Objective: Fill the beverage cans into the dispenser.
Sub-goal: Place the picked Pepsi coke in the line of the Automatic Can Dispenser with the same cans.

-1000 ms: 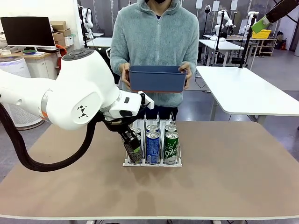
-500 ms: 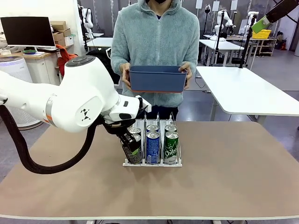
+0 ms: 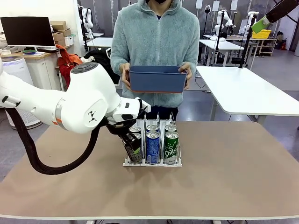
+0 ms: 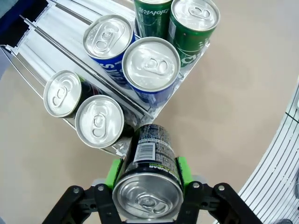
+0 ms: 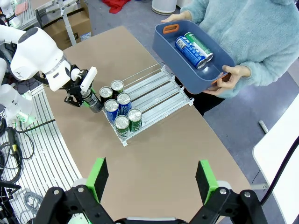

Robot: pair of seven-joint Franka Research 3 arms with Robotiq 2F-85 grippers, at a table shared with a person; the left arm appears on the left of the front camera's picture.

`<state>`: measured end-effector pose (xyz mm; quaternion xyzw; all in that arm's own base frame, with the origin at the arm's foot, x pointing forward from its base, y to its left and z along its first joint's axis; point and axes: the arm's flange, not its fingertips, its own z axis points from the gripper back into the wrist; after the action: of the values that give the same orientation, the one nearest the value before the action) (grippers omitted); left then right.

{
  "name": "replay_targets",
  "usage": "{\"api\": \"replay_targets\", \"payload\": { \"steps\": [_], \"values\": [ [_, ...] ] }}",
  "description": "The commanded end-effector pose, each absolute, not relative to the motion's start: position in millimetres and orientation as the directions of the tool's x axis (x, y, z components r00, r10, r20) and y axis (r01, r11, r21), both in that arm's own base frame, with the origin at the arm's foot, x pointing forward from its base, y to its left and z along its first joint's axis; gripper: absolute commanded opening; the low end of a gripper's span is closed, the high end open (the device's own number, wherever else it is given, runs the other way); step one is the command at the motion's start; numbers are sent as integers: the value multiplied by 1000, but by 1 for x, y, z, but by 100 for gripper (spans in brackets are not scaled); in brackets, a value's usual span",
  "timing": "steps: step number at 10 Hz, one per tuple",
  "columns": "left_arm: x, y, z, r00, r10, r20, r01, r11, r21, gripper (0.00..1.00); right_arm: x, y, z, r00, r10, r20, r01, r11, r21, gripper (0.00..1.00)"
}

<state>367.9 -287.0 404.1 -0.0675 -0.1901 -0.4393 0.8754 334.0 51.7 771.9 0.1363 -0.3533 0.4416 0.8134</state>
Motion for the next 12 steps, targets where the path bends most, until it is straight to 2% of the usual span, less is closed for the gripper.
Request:
{"api": "replay_targets", "payload": {
  "steps": [1,7,12],
  "values": [
    [388,-280,405,530,-735,424,795,605,56,58,335,52,771,359,619,699,-811,577,-94,100],
    [420,-277,407,556,-700,448,758,648,72,58,335,52,771,359,619,699,-811,577,-94,100],
    [424,-283,384,583,-728,362,756,649,87,58,335,52,771,359,619,699,-811,577,-94,100]
  ]
}}
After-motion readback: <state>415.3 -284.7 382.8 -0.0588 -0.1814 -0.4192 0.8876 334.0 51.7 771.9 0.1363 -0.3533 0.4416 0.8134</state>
